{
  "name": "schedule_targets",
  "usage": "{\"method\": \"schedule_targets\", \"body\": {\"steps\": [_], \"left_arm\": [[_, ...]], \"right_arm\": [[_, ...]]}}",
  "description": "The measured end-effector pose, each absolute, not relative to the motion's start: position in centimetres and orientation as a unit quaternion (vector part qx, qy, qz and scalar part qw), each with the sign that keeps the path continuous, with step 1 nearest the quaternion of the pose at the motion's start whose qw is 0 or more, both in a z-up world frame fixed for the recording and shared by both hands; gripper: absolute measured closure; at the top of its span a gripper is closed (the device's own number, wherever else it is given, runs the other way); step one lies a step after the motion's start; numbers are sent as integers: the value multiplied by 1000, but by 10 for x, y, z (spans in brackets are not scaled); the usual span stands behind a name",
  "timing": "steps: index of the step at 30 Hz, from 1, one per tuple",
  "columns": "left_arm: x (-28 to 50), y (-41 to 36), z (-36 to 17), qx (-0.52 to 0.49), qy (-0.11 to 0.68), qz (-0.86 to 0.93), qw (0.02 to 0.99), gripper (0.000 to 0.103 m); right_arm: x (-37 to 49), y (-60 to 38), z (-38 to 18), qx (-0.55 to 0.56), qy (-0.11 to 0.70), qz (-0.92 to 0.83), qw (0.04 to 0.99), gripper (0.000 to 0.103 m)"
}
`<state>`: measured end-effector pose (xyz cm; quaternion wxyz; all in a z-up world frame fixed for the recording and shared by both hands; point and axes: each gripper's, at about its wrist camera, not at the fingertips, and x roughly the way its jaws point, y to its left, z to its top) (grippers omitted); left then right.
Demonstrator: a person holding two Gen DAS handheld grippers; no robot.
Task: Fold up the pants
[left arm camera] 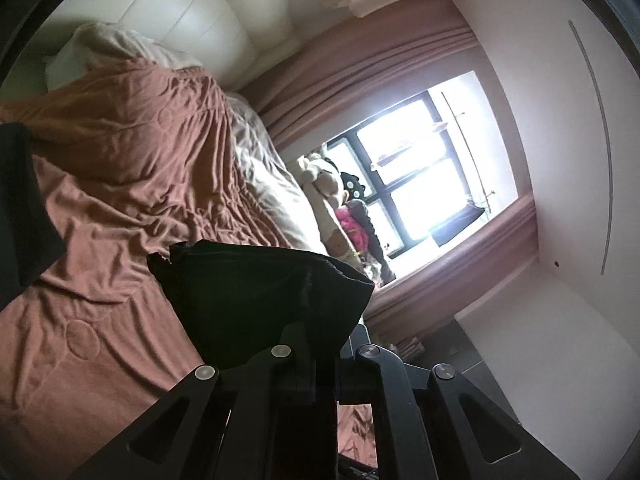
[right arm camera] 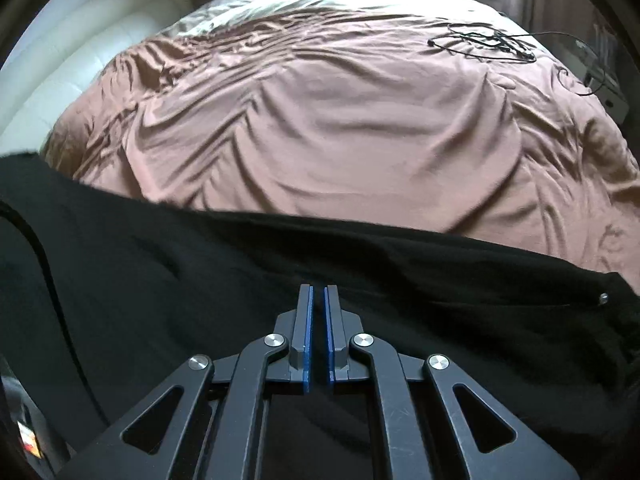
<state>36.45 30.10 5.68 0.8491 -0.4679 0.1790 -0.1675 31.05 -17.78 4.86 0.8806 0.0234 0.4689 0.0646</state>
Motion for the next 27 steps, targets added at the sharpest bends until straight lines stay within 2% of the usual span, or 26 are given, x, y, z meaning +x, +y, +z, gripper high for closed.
{"method": "schedule_targets", "body": {"steps": [6,20,27], "left_arm": [[368,289,74,-459,180,-172,853,98],[379,209,158,-383,164,-264,870,98],[378,164,183,-357,162,-310,866,98]], "right_arm": [[311,-190,54,-2,484,71,872,100],[262,-173,39,75,468,148,868,99],[242,-144,26,115,457,197,860,99]]}}
